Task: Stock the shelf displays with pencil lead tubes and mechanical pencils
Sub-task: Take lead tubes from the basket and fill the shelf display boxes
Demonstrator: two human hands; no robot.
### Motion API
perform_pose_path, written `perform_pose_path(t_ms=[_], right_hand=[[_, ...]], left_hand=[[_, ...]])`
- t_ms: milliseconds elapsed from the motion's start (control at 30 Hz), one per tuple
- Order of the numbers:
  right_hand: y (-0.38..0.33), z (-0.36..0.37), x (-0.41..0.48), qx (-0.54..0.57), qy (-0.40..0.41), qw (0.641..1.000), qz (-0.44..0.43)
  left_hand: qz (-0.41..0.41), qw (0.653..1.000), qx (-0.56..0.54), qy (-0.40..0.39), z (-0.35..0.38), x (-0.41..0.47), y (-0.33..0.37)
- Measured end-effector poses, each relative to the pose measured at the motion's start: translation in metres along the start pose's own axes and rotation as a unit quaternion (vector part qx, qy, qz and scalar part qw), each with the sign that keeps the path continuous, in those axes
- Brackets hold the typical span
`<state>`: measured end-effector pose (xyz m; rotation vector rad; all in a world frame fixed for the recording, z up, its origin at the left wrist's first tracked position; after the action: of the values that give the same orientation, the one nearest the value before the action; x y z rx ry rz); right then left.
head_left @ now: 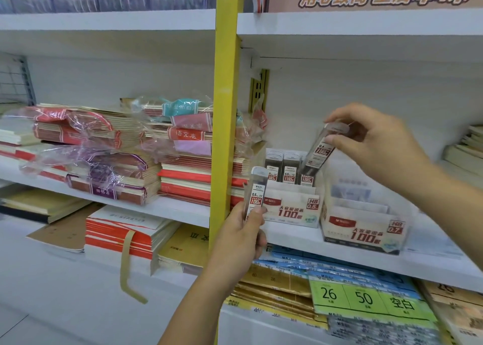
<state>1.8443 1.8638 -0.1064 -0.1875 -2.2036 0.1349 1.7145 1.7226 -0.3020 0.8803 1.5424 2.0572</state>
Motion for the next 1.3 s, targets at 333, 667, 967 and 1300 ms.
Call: perform_pose_path(t_ms=[333, 667, 967, 1300], right_hand=[[0.043, 0.069, 0.021, -0.116, -0.118, 0.986, 0.032], [0.048, 0.077, 0.026, -0.273, -0.102, 0.957, -0.008], [-0.024, 0.086, -0.035, 0.191, -0.213, 0.955, 0.082], [0.021, 0.029, -0.016, 0.137, -0.026, 0.985, 0.106]], left_hand=[[0.058, 0.997, 0.036, 0.031, -0.003, 0.010, 0.001], [0.057, 0.997, 0.032, 0.033, -0.002, 0.013, 0.004], [0.073, 0.997, 0.027, -0.006, 0.013, 0.007, 0.018], [0.251, 0.885, 0.379, 0.099, 0.015, 0.005, 0.034]])
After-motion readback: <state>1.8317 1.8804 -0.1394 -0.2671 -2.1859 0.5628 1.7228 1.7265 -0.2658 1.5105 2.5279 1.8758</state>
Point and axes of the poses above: each hand's wrist, its own x-axis towards the middle knuckle, its own z-axis out of the palm, y = z × x, the point moved 8 cm from there along x, towards the middle knuckle, and after that the axes turned 5 degrees about -x, right-handed, at the moved point
